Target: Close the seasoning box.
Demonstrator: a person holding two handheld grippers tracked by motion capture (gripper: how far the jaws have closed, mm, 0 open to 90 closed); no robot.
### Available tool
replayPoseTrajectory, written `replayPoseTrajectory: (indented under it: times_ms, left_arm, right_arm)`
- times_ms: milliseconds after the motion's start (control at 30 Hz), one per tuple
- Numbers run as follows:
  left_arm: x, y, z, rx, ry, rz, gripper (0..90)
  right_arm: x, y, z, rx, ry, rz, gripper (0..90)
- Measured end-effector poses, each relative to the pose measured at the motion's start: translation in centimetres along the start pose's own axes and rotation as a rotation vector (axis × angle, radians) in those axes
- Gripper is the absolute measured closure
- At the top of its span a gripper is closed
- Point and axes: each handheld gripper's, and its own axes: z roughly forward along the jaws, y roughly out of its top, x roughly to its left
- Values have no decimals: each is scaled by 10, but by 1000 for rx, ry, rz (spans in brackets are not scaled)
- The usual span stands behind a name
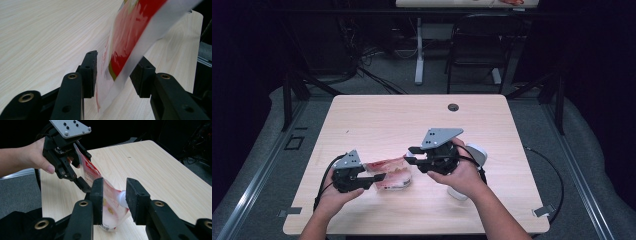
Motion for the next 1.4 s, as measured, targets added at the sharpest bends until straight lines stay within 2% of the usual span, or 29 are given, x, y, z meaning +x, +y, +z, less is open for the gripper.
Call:
replayPoseTrajectory:
  times_ms: [67,267,633,833,967,1233,1400]
  left_arm:
    - [0,-1,-1,2,1,-11,591]
    - [-1,-3,-2,23,19,-5,580]
    - [1,-5,-13,-10,23,-38,577]
    - [0,-5,-17,1,36,-28,576]
    - [0,-6,-17,-2,35,-31,574]
    - [0,-5,-16,8,37,-25,570]
    - [1,-7,-17,7,35,-28,566]
  right_arm:
    - [-1,-2,-4,-5,-3,7,673]
    - [-8,-11,-21,-26,-28,41,638]
    - [-29,-23,-48,-39,-109,110,626]
    - [-41,-32,-63,-53,-187,148,677]
    - [-48,-40,-73,-41,-239,166,734]
    - [-62,-56,-91,-45,-307,219,828]
    - [-68,-66,-97,-51,-338,253,855]
